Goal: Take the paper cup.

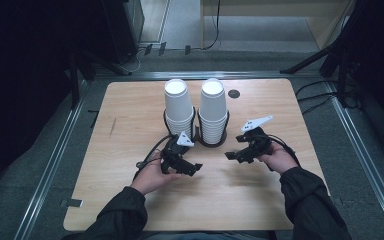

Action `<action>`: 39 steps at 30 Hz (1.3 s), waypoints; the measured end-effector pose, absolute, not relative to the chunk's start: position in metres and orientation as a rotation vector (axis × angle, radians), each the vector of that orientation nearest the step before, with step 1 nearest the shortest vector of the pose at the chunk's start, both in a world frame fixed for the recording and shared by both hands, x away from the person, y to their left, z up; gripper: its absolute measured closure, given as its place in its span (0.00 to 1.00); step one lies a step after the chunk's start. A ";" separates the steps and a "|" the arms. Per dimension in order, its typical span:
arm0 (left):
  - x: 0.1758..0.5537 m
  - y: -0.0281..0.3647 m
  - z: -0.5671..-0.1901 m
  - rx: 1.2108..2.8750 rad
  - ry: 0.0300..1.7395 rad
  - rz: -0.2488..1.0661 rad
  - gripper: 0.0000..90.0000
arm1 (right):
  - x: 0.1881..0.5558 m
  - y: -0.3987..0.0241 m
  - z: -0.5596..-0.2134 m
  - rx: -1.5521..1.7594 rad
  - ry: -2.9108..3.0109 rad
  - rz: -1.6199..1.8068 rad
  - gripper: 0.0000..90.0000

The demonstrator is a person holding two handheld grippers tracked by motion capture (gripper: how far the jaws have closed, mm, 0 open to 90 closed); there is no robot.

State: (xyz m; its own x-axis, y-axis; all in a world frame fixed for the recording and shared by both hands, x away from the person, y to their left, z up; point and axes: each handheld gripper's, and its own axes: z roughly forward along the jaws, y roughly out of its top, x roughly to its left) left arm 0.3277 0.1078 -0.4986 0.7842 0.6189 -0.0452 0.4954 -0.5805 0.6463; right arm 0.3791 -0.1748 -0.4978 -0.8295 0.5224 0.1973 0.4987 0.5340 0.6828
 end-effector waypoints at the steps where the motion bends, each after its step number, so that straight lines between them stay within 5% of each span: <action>1: 0.328 0.111 -0.496 2.278 0.805 0.192 0.11 | 0.380 -0.174 -0.495 0.929 2.711 1.220 0.16; 5: 0.330 0.117 -0.491 2.226 0.806 0.160 0.21 | 0.376 -0.171 -0.486 0.861 2.693 1.268 0.15; 7: 0.332 0.123 -0.493 2.197 0.833 0.118 0.34 | 0.378 -0.169 -0.488 0.921 2.754 1.264 0.16; 13: 0.331 0.130 -0.491 2.195 0.862 0.108 0.43 | 0.387 -0.168 -0.494 0.974 2.823 1.244 0.17; 17: 0.331 0.131 -0.486 2.162 0.886 0.099 0.50 | 0.384 -0.169 -0.489 0.916 2.801 1.270 0.28; 19: 0.328 0.127 -0.482 2.161 0.880 0.072 0.52 | 0.380 -0.170 -0.487 0.856 2.768 1.218 0.40; 24: 0.322 0.121 -0.478 2.182 0.834 0.078 0.55 | 0.376 -0.171 -0.485 0.870 2.730 1.277 0.47; 39: 0.328 0.119 -0.477 2.158 0.829 0.063 0.58 | 0.373 -0.172 -0.477 0.860 2.740 1.264 0.44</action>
